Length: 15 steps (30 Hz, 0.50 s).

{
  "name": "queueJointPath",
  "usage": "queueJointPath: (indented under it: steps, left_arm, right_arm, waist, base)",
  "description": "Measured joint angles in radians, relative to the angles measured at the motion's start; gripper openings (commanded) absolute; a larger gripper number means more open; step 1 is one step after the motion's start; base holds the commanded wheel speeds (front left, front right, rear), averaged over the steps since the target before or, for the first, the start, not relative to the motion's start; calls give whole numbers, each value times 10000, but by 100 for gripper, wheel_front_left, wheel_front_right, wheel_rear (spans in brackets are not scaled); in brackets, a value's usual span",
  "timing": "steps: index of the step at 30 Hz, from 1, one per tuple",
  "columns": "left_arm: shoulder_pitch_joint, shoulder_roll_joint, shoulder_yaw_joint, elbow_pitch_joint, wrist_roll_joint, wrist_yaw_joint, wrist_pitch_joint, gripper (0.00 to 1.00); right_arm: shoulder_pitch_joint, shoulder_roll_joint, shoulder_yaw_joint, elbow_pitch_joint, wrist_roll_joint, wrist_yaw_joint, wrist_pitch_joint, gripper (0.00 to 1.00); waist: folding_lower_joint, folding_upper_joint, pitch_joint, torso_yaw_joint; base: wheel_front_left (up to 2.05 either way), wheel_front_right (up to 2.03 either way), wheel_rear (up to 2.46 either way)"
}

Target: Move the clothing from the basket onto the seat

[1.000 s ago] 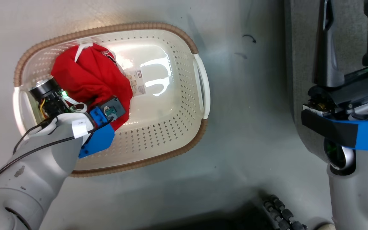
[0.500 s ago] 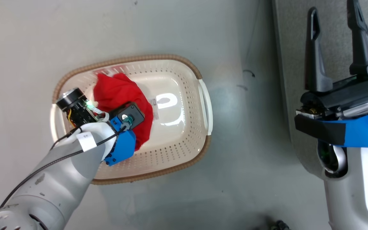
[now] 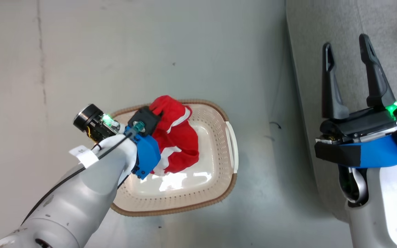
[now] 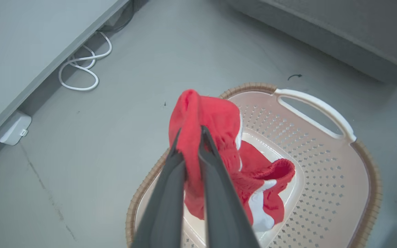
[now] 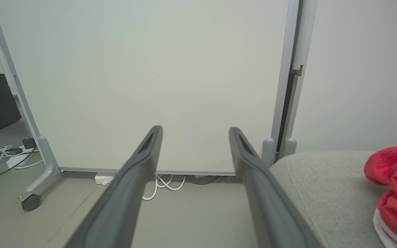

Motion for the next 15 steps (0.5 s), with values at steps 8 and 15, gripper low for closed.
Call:
queueJointPath:
  steps: [8, 15]
  left_arm:
    - [436, 456, 1492, -1417, -385, 182, -2, 0]
    - [971, 759, 2863, -2765, -123, 414, -4, 0]
  right_arm:
    - [463, 2, -144, 320, 88, 0, 0, 100]
    - [909, 2, -268, 514, 176, 0, 0, 100]
  waist:
    - [0, 0, -1199, 312]
    - [-1, 0, -2149, 486]
  base:
    - [0, 0, 0]
    - [0, 0, 0]
